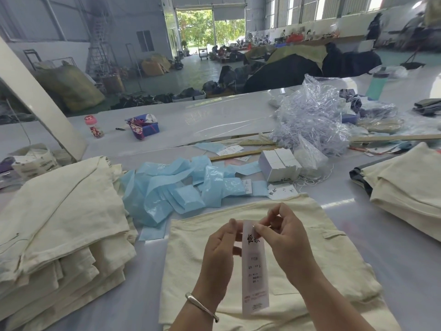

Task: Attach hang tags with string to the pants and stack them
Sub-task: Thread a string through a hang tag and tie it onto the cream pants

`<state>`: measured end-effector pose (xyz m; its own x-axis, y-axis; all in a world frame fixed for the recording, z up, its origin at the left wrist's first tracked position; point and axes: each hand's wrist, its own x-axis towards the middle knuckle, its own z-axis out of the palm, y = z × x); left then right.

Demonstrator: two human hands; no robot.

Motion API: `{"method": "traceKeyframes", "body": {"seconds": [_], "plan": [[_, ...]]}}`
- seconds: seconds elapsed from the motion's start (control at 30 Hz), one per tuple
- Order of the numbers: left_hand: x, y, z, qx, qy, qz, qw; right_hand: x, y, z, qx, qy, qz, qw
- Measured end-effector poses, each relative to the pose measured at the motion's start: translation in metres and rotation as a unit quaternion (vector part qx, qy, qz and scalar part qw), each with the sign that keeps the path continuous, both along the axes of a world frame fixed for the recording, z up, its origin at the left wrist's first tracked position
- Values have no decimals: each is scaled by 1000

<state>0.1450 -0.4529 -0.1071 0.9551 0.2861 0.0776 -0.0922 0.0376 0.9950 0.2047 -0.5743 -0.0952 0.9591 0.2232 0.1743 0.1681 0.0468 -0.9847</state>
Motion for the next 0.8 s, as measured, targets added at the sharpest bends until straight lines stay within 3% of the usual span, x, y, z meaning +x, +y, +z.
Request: {"method": "traceKeyframes", "body": {"seconds": [0.1,0.33,0.47,0.53,0.67,0.8], "plan": [[9,-2,2,-28,12,7,1000,3,-9,0,6,5,18,1000],[33,-27,4,57,10,-1,998,15,-39,0,9,34,41,999],[52,-43,4,177,8,24,984,25,-65,1,-148,-55,-71,985],[60,-55,6,222,-8,38,974,30,-80,5,-176,-79,-101,976],[78,-84,9,243,-44,21,969,38,-107,7,-159,-57,-80,982],[94,-110,4,208,-49,-8,977,48,-127,-3,-57,43,-1,997]]}}
